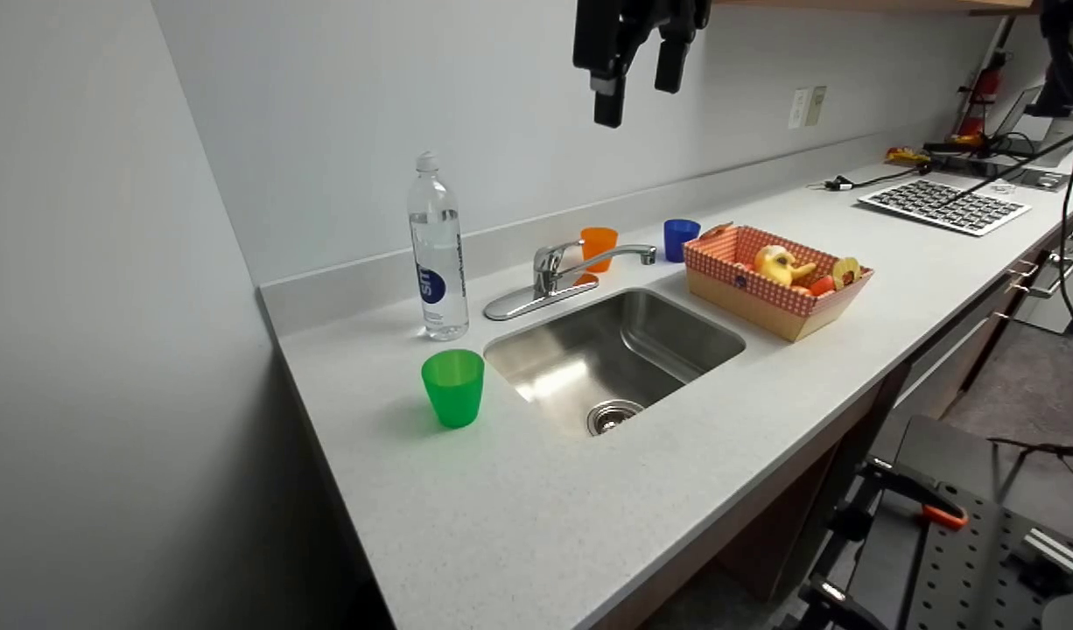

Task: Take the banana plush toy from the box and place it on the counter

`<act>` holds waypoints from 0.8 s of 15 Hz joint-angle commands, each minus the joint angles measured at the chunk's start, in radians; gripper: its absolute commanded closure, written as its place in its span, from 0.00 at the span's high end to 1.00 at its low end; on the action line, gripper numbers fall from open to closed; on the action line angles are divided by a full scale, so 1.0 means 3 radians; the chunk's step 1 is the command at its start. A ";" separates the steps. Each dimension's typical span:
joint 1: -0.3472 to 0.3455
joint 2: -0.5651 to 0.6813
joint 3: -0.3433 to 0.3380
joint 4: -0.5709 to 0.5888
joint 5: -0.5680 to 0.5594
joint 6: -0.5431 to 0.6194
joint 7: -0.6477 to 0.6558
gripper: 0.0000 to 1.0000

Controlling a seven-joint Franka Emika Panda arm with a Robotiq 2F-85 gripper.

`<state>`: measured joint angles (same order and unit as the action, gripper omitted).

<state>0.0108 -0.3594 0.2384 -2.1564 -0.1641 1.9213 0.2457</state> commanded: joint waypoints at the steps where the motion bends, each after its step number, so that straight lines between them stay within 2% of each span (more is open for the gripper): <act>1: -0.0009 0.0066 -0.0130 -0.0015 -0.0126 0.0031 0.0131 1.00; 12: -0.0353 0.0213 -0.0658 -0.0289 -0.0287 0.0234 0.0426 1.00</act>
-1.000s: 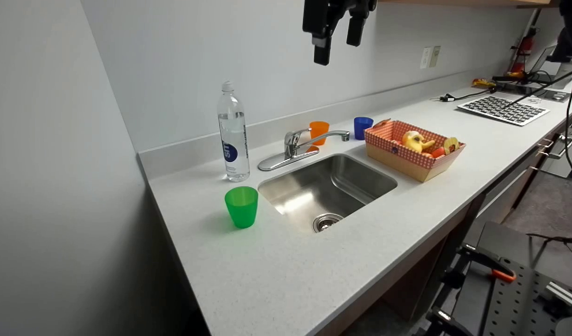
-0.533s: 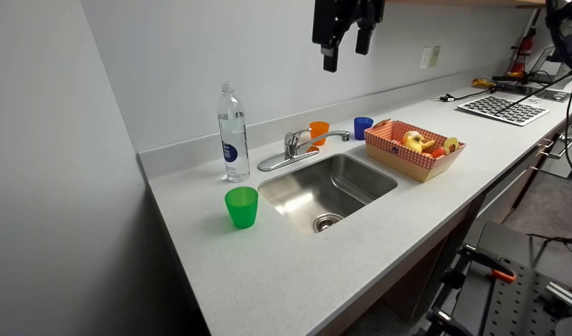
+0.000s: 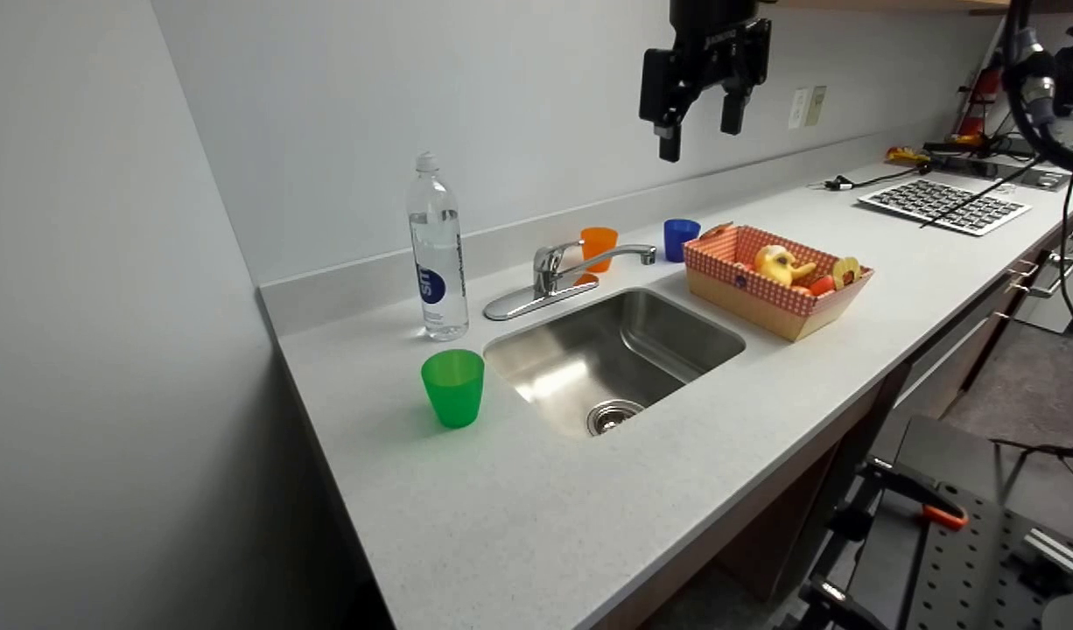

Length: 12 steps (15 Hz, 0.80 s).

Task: Take the banana plush toy from the box and place it on the counter

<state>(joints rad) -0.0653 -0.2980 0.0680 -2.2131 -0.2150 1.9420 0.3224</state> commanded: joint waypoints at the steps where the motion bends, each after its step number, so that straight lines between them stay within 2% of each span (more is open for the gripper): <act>1: -0.0142 0.0014 -0.0131 -0.0134 -0.0146 0.0214 0.0208 1.00; 7: -0.0398 0.0065 -0.0362 -0.0320 -0.0333 0.0513 0.0392 1.00; 12: -0.0607 0.0181 -0.0548 -0.0361 -0.0376 0.0547 0.0568 1.00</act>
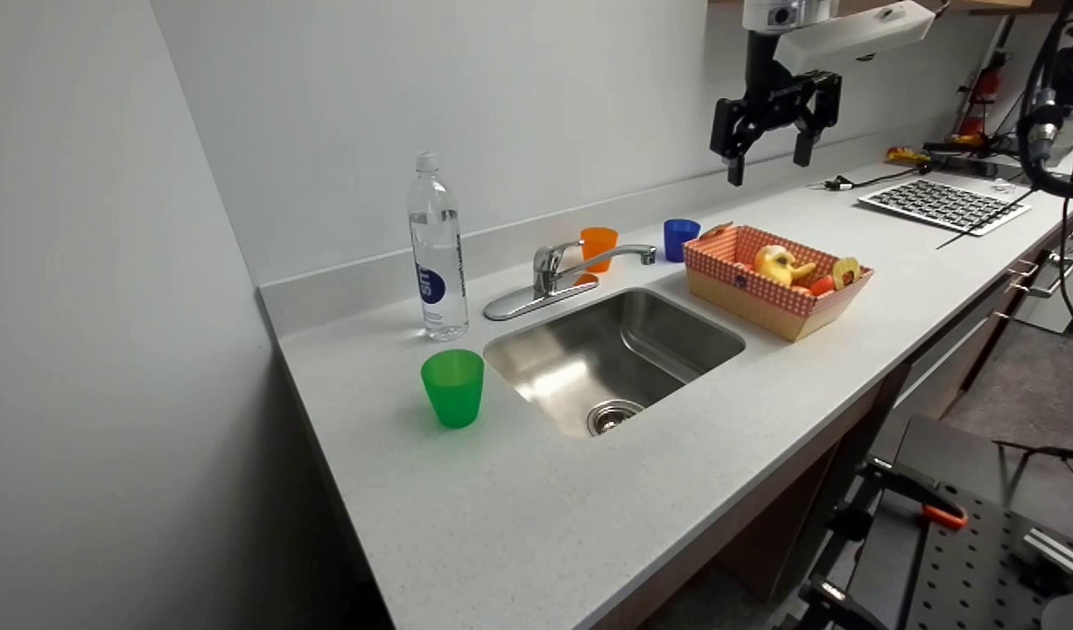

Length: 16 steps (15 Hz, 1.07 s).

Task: Take the banana plush toy from the box and place it on the counter

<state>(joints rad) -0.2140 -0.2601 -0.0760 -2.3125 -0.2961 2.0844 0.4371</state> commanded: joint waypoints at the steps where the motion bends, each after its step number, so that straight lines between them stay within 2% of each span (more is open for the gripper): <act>1: -0.0150 0.0079 -0.0104 -0.0021 -0.0125 0.0074 0.0215 1.00; 6: -0.0253 0.0151 -0.0225 0.0010 -0.0152 0.0038 0.0324 1.00; 8: -0.0223 0.0140 -0.0249 0.0003 -0.0079 -0.0003 0.0190 1.00; 13: -0.0218 0.0141 -0.0242 0.0003 -0.0079 -0.0003 0.0190 1.00; 16: -0.0193 0.0187 -0.0180 0.0059 -0.0119 0.0012 0.0333 1.00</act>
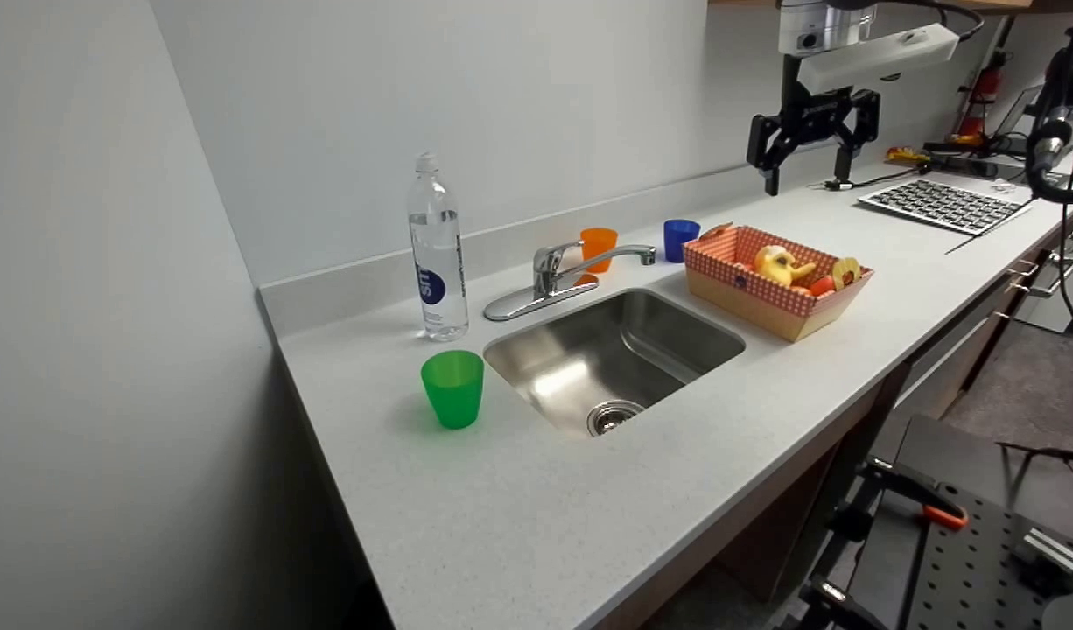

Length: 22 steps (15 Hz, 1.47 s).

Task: Take the banana plush toy from the box and place it on the counter

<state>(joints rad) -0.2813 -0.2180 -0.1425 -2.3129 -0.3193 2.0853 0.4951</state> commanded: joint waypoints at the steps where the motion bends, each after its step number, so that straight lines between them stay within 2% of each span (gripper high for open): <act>1: 0.0033 0.0097 0.0057 0.0105 -0.0053 0.0012 0.0191 1.00; 8: 0.0025 0.0607 -0.0003 0.0559 -0.0057 0.0017 0.0536 1.00; 14: 0.0003 0.1079 -0.0288 0.0984 -0.0017 0.0039 0.0470 1.00; 19: -0.0009 0.1268 -0.0523 0.1048 -0.0008 0.0324 0.0675 1.00; 22: -0.0010 0.1367 -0.0610 0.1097 0.0054 0.0348 0.0712 1.00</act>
<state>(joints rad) -0.2838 0.1509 -0.3042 -2.0215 -0.3181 2.1745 0.6765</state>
